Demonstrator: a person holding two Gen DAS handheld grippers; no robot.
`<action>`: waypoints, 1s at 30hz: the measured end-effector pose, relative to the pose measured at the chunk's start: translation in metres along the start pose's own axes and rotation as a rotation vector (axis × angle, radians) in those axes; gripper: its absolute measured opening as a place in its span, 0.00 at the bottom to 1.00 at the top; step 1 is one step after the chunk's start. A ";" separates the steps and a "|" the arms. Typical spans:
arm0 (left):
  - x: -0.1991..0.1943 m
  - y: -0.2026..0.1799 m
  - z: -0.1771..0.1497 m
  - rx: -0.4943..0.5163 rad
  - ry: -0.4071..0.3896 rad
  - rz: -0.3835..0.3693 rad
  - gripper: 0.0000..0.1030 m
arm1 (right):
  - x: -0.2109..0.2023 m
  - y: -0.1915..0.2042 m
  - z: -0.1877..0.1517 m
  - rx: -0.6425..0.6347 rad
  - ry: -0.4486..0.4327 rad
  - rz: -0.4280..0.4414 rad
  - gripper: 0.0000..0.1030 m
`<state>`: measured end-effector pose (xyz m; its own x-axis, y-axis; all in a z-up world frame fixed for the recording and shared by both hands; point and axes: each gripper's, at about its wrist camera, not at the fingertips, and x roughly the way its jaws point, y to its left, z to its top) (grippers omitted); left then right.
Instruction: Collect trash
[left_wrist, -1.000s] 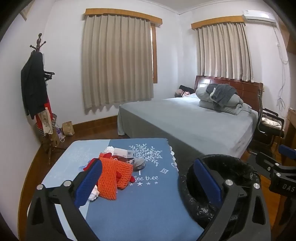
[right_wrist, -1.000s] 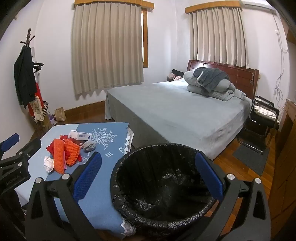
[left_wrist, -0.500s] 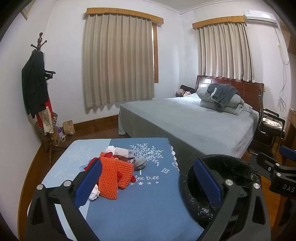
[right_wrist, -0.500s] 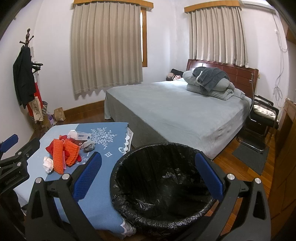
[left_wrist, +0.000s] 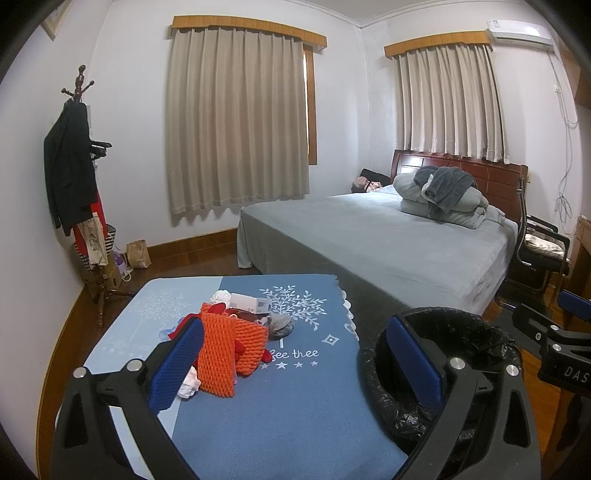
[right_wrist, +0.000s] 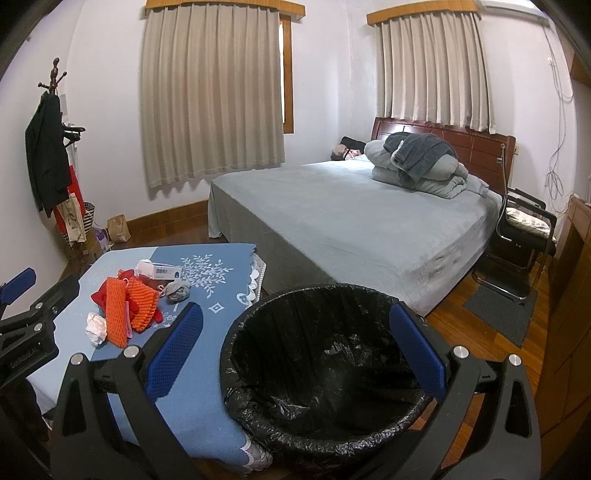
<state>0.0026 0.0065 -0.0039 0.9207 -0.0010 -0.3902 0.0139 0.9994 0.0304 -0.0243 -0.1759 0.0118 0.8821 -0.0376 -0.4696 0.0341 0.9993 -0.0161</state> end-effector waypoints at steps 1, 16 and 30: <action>0.000 0.001 0.000 0.000 0.000 0.000 0.94 | 0.000 0.000 0.000 0.001 0.000 0.000 0.95; 0.000 0.001 0.000 0.001 0.001 0.000 0.94 | 0.000 -0.001 -0.002 0.004 0.004 0.001 0.95; 0.000 0.000 0.000 0.000 0.003 0.000 0.94 | 0.002 -0.001 -0.002 0.006 0.006 0.001 0.95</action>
<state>0.0030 0.0067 -0.0037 0.9196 -0.0009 -0.3927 0.0141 0.9994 0.0306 -0.0237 -0.1770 0.0090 0.8794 -0.0364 -0.4748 0.0356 0.9993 -0.0106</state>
